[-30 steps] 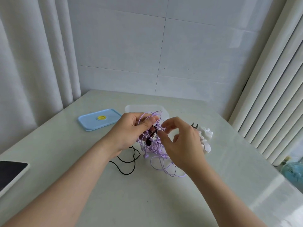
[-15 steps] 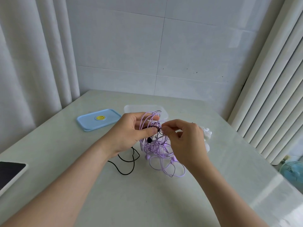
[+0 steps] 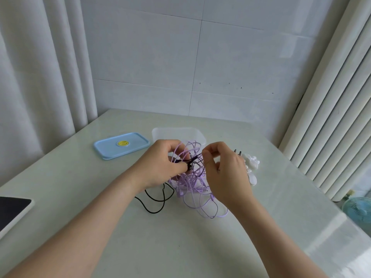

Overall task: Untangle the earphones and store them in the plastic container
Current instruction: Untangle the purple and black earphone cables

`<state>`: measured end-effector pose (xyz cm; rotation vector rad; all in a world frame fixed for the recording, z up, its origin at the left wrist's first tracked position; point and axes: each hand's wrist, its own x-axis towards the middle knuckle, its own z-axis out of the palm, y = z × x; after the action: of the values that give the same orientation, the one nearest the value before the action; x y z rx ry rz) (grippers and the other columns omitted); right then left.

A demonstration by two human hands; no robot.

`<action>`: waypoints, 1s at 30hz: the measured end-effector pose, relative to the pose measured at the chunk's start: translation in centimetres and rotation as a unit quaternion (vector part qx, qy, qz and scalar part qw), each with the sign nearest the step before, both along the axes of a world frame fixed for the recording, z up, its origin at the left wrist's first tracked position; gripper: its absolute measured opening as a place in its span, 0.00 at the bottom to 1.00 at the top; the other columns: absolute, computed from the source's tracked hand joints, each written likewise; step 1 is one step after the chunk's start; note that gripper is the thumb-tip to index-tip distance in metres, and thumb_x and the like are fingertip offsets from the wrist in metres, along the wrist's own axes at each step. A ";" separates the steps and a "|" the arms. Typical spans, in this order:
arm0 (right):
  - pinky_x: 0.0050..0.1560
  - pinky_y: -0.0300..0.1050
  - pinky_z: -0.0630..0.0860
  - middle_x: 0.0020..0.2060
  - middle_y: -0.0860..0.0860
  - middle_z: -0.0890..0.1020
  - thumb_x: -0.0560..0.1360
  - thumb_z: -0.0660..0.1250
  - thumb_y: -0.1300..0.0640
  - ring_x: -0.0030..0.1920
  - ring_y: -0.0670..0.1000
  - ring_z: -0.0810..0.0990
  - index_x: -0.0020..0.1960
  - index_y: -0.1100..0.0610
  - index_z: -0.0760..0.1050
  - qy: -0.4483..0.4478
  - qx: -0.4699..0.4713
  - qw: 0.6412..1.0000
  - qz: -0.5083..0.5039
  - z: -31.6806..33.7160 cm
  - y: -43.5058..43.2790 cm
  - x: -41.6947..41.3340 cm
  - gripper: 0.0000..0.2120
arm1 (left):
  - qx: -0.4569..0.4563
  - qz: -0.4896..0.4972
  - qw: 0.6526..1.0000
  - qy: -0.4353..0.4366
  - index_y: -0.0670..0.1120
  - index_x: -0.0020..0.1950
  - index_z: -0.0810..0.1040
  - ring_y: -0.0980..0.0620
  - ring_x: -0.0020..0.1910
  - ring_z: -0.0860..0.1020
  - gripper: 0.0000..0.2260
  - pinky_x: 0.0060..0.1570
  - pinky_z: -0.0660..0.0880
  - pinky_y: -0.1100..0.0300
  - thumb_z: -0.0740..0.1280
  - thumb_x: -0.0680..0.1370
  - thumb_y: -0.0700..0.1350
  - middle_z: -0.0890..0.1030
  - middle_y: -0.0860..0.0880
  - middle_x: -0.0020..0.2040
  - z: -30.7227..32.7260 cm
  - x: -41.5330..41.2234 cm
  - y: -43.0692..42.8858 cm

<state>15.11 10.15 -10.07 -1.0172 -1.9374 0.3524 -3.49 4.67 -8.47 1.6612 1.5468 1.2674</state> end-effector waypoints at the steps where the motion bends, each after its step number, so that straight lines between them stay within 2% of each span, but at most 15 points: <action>1: 0.42 0.27 0.67 0.43 0.40 0.83 0.84 0.65 0.53 0.36 0.40 0.76 0.50 0.47 0.73 0.002 -0.006 1.000 -0.009 0.0 0.1 0.0 0.04 | -0.008 -0.011 1.000 0.003 0.46 0.49 0.82 0.49 0.43 0.87 0.07 0.47 0.82 0.53 0.71 0.77 0.34 0.86 0.48 0.44 0.0 0.1 -0.1; 4: 0.41 0.29 0.67 0.42 0.41 0.82 0.83 0.64 0.53 0.40 0.48 0.79 0.50 0.48 0.74 0.004 -0.015 0.999 -0.036 -0.1 0.3 0.1 0.03 | -0.012 -0.027 1.000 -0.010 0.47 0.51 0.84 0.53 0.43 0.85 0.09 0.47 0.82 0.57 0.71 0.79 0.34 0.86 0.48 0.46 0.3 0.5 -0.3; 7: 0.41 0.27 0.67 0.41 0.42 0.82 0.83 0.63 0.53 0.39 0.47 0.78 0.49 0.50 0.73 0.012 -0.019 0.999 -0.044 0.0 0.4 0.1 0.04 | -0.019 -0.044 0.999 -0.026 0.48 0.53 0.83 0.50 0.47 0.86 0.05 0.52 0.82 0.53 0.75 0.79 0.41 0.86 0.47 0.49 0.4 0.6 -0.3; 11: 0.38 0.28 0.67 0.40 0.42 0.80 0.84 0.60 0.53 0.39 0.46 0.77 0.50 0.52 0.74 0.023 -0.037 0.998 -0.047 0.3 0.2 0.1 0.07 | -0.006 -0.023 1.000 0.005 0.50 0.50 0.82 0.53 0.44 0.84 0.12 0.53 0.81 0.52 0.82 0.73 0.48 0.86 0.53 0.45 0.0 0.5 -0.1; 13: 0.38 0.28 0.67 0.39 0.41 0.80 0.85 0.60 0.54 0.38 0.43 0.77 0.49 0.52 0.74 0.030 -0.045 0.997 -0.045 0.5 0.1 0.1 0.07 | 0.011 -0.001 1.000 0.001 0.50 0.49 0.82 0.53 0.44 0.84 0.10 0.51 0.81 0.53 0.81 0.74 0.49 0.86 0.53 0.46 -0.1 0.3 0.1; 16: 0.37 0.29 0.68 0.37 0.43 0.80 0.84 0.61 0.55 0.37 0.43 0.78 0.49 0.53 0.74 0.030 -0.052 0.997 -0.040 0.6 0.0 0.2 0.07 | 0.038 0.028 0.999 0.009 0.51 0.48 0.83 0.57 0.47 0.84 0.07 0.51 0.80 0.61 0.79 0.76 0.49 0.87 0.56 0.46 -0.2 0.0 0.2; 19: 0.38 0.28 0.68 0.37 0.43 0.80 0.83 0.62 0.56 0.36 0.43 0.77 0.48 0.54 0.75 0.034 -0.057 0.997 -0.036 0.7 -0.2 0.2 0.06 | 0.052 0.053 0.997 0.006 0.50 0.49 0.83 0.58 0.49 0.84 0.04 0.53 0.79 0.61 0.75 0.79 0.48 0.86 0.55 0.47 -0.5 -0.1 0.6; 22: 0.37 0.32 0.70 0.39 0.43 0.80 0.85 0.61 0.55 0.33 0.46 0.77 0.49 0.53 0.74 0.068 -0.068 0.995 -0.017 0.8 -0.2 0.1 0.07 | 0.058 0.081 0.995 -0.015 0.50 0.47 0.83 0.57 0.42 0.85 0.04 0.44 0.79 0.65 0.73 0.81 0.47 0.86 0.52 0.45 -0.6 -0.2 0.8; 24: 0.32 0.39 0.73 0.42 0.48 0.80 0.87 0.59 0.54 0.29 0.49 0.77 0.50 0.52 0.73 0.142 -0.130 0.981 0.022 1.2 -0.2 0.2 0.08 | 0.049 0.101 0.993 -0.040 0.49 0.48 0.82 0.53 0.40 0.86 0.04 0.37 0.78 0.63 0.71 0.83 0.45 0.86 0.51 0.45 -0.5 -0.3 0.8; 26: 0.28 0.38 0.70 0.47 0.52 0.79 0.87 0.58 0.55 0.25 0.49 0.74 0.51 0.55 0.72 0.234 -0.213 0.947 0.065 1.8 -0.5 0.3 0.08 | 0.037 0.124 0.991 -0.044 0.47 0.50 0.82 0.48 0.39 0.85 0.04 0.35 0.78 0.56 0.69 0.83 0.46 0.86 0.47 0.46 -0.6 -0.6 1.1; 28: 0.27 0.38 0.68 0.48 0.50 0.79 0.87 0.59 0.56 0.24 0.49 0.71 0.52 0.57 0.73 0.283 -0.271 0.916 0.086 2.3 -0.6 0.5 0.07 | 0.034 0.137 0.989 -0.041 0.48 0.52 0.83 0.51 0.41 0.83 0.05 0.43 0.80 0.51 0.68 0.84 0.46 0.86 0.48 0.47 -0.7 -0.8 1.3; 30: 0.28 0.38 0.68 0.46 0.49 0.78 0.87 0.60 0.56 0.25 0.49 0.71 0.52 0.56 0.74 0.293 -0.300 0.903 0.094 2.4 -0.5 0.6 0.07 | 0.037 0.144 0.988 -0.051 0.49 0.54 0.83 0.55 0.47 0.82 0.05 0.49 0.78 0.54 0.66 0.85 0.46 0.86 0.52 0.48 -0.7 -0.9 1.3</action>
<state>15.76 9.66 -7.70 -0.9448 -1.3834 1.2738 -4.35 5.96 -9.15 1.4278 1.7409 1.5488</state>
